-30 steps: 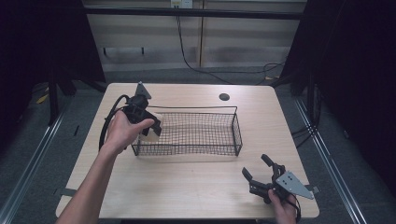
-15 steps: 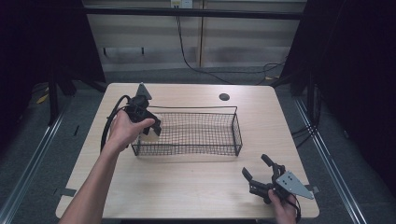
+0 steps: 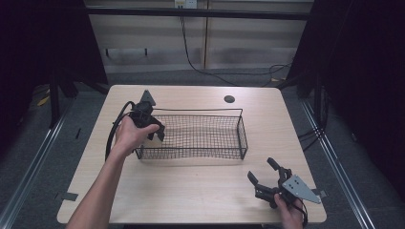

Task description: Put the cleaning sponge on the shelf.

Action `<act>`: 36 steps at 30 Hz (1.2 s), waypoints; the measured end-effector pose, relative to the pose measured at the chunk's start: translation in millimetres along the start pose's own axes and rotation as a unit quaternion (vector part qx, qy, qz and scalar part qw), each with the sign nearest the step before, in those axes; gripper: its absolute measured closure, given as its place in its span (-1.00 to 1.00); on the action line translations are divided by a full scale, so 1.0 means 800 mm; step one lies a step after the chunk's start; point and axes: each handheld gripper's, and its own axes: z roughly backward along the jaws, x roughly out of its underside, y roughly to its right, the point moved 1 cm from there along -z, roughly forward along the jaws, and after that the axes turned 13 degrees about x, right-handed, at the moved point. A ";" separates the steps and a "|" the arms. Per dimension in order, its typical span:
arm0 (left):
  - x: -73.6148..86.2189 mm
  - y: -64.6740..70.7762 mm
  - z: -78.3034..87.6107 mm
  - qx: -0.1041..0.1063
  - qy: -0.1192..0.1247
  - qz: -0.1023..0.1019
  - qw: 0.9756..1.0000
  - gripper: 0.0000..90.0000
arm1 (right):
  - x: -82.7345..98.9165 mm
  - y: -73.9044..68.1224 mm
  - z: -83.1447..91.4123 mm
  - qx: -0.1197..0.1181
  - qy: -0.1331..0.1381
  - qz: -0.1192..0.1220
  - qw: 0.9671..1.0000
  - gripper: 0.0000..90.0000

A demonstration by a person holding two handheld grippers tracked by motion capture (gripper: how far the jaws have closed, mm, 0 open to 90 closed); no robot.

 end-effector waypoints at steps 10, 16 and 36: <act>0.000 -0.005 -0.012 -0.006 -0.009 0.012 1.000 -0.31 | 0.000 0.000 0.000 0.000 0.000 0.001 1.000 -0.72; 0.000 -0.007 -0.021 -0.012 -0.012 0.021 1.000 -0.32 | 0.000 0.000 0.000 0.001 0.000 0.000 1.000 -0.72; 0.002 -0.014 -0.041 -0.041 -0.014 0.037 0.998 -0.32 | 0.000 0.000 0.000 0.000 0.001 0.001 1.000 -0.72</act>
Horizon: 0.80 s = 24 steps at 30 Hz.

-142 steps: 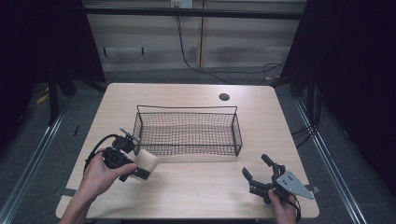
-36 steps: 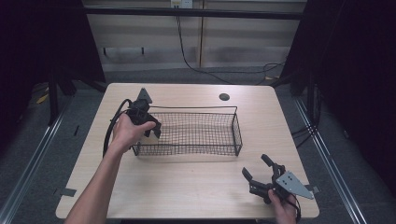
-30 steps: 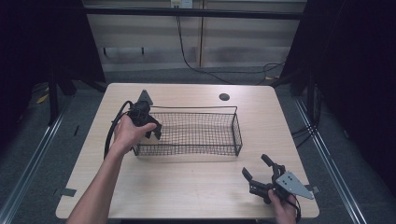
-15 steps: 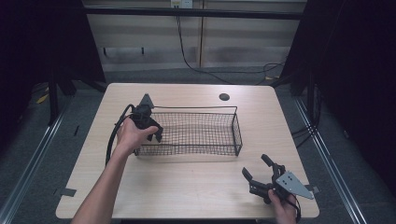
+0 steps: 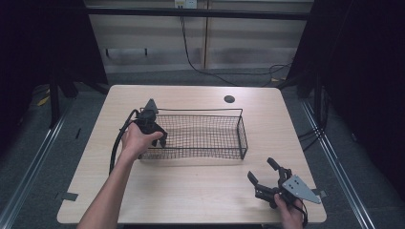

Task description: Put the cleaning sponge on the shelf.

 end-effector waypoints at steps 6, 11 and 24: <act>0.000 -0.001 -0.002 0.001 -0.001 0.006 1.000 -0.32 | 0.000 0.000 0.000 0.000 0.000 0.000 1.000 -0.72; 0.001 -0.003 -0.008 0.003 -0.009 0.002 1.000 -0.33 | 0.000 0.000 0.000 0.000 -0.001 0.000 1.000 -0.72; 0.000 -0.004 -0.013 0.002 -0.027 -0.003 1.000 -0.34 | 0.000 0.000 0.000 0.000 0.000 0.000 1.000 -0.72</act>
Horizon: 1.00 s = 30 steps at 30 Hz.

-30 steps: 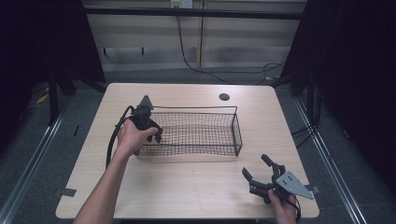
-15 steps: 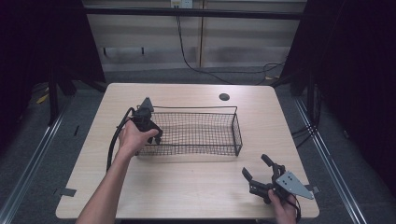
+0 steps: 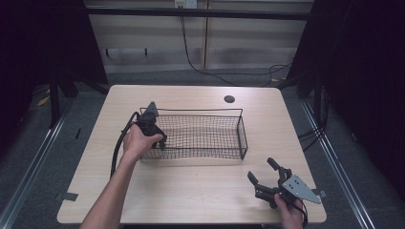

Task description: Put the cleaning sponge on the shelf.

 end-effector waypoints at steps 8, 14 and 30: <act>0.000 -0.001 0.001 0.015 0.007 0.006 1.000 -0.39 | 0.000 0.000 0.000 0.000 0.000 0.000 1.000 -0.72; 0.000 -0.002 0.003 0.032 0.014 0.004 0.999 -0.51 | 0.000 0.000 0.000 0.000 0.000 0.000 1.000 -0.72; 0.005 -0.007 0.013 0.056 0.032 -0.009 0.998 -0.59 | 0.000 0.000 0.000 0.000 0.000 0.000 1.000 -0.72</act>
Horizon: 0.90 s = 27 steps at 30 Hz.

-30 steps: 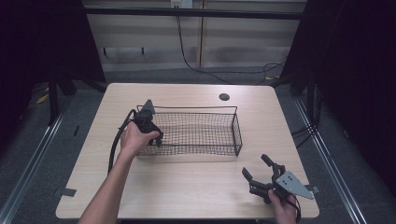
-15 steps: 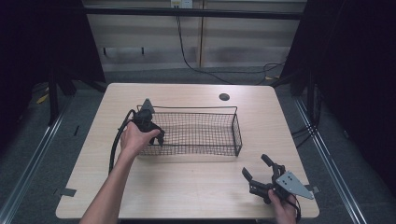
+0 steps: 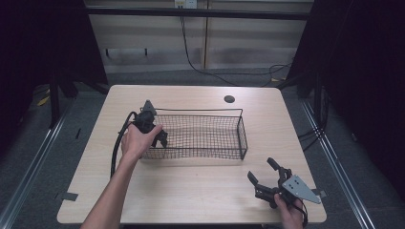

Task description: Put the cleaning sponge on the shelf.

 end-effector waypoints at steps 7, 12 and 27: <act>0.008 -0.002 0.012 0.047 0.038 -0.016 0.998 -0.60 | 0.000 0.000 0.000 0.000 0.000 0.000 1.000 -0.72; 0.012 -0.001 0.026 0.074 0.061 -0.042 0.995 -0.60 | 0.000 0.000 0.000 0.000 0.000 0.000 1.000 -0.72; 0.028 -0.001 0.051 0.101 0.113 -0.113 0.982 -0.57 | 0.000 0.000 0.000 0.001 0.000 0.000 1.000 -0.72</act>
